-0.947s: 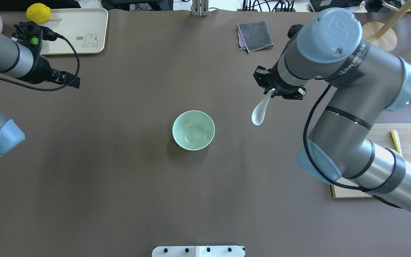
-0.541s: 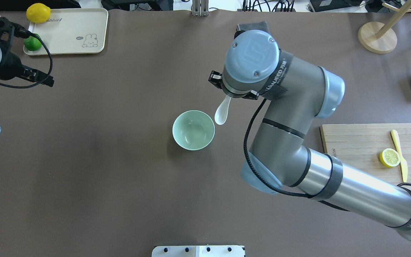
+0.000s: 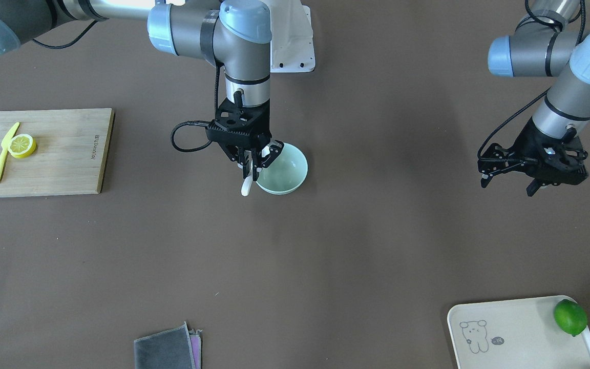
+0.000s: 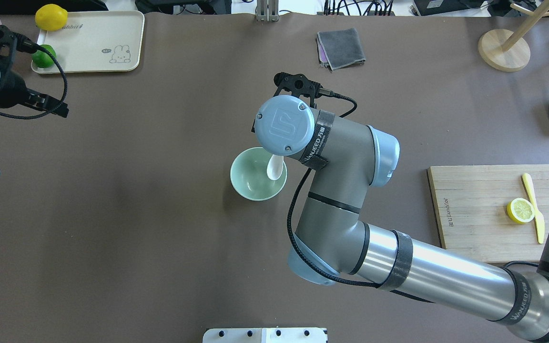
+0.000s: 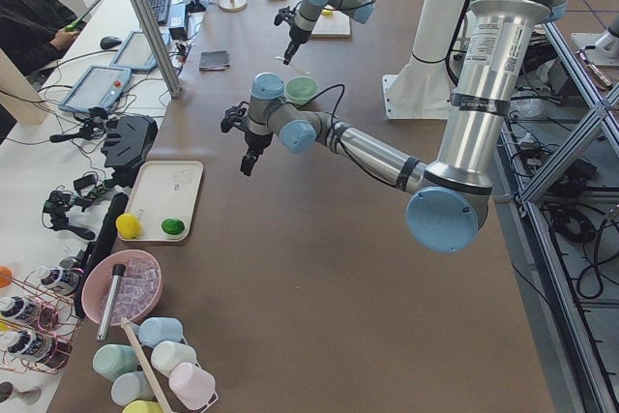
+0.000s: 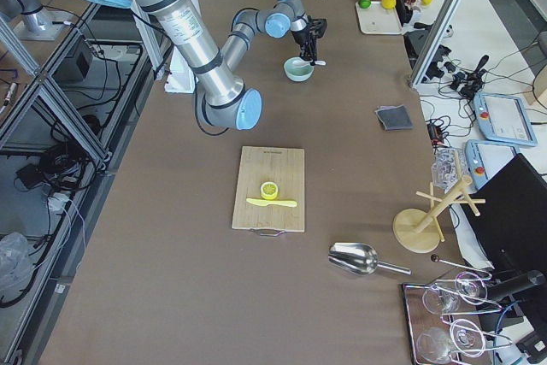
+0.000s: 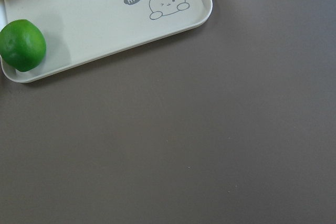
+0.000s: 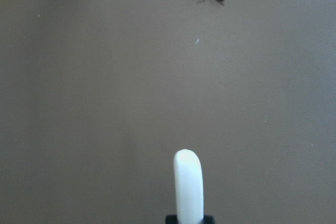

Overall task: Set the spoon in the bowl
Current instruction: 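Lift the white spoon and carry it over the green bowl with the right gripper, then lower the spoon into the bowl and open the right gripper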

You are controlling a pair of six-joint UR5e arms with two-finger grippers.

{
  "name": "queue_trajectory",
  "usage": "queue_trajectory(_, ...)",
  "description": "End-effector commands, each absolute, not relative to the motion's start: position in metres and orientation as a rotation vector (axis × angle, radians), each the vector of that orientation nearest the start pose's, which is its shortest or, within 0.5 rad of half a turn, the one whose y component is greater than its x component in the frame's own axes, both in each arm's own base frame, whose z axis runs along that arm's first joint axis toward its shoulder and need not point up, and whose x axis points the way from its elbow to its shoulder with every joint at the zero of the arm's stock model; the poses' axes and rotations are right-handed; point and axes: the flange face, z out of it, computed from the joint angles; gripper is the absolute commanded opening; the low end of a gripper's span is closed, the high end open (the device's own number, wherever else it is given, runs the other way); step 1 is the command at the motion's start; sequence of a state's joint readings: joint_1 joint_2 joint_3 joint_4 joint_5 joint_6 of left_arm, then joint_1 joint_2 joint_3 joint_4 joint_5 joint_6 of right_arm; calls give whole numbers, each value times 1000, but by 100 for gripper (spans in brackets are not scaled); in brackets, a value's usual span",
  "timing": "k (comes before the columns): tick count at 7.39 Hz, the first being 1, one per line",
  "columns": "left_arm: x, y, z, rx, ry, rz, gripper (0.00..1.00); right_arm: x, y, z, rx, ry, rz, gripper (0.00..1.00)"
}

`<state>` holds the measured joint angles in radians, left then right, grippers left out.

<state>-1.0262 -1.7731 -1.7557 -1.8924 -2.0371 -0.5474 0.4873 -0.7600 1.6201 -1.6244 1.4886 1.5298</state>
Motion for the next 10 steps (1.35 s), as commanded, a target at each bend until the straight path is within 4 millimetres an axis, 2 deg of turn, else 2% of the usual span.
queue_trajectory(1,227,-546,439,361,735,179,98,-567,-453,160,300,-770,446,0)
queue_trajectory(2,228,-547,436,365,737,180,98,-577,-448,160,303,-784,437,0)
queue_trajectory(4,228,-547,439,361,735,179,98,-596,-425,162,337,-785,418,0)
queue_trajectory(7,227,-545,442,357,732,178,98,-614,-429,163,353,-818,421,0)
queue_trajectory(8,227,-545,448,359,734,178,98,-614,-431,164,359,-834,423,63)
queue_trajectory(9,228,-548,454,371,740,180,98,-615,-433,164,365,-831,431,100)
queue_trajectory(10,229,-548,456,373,742,181,98,-612,-437,162,371,-833,427,100)
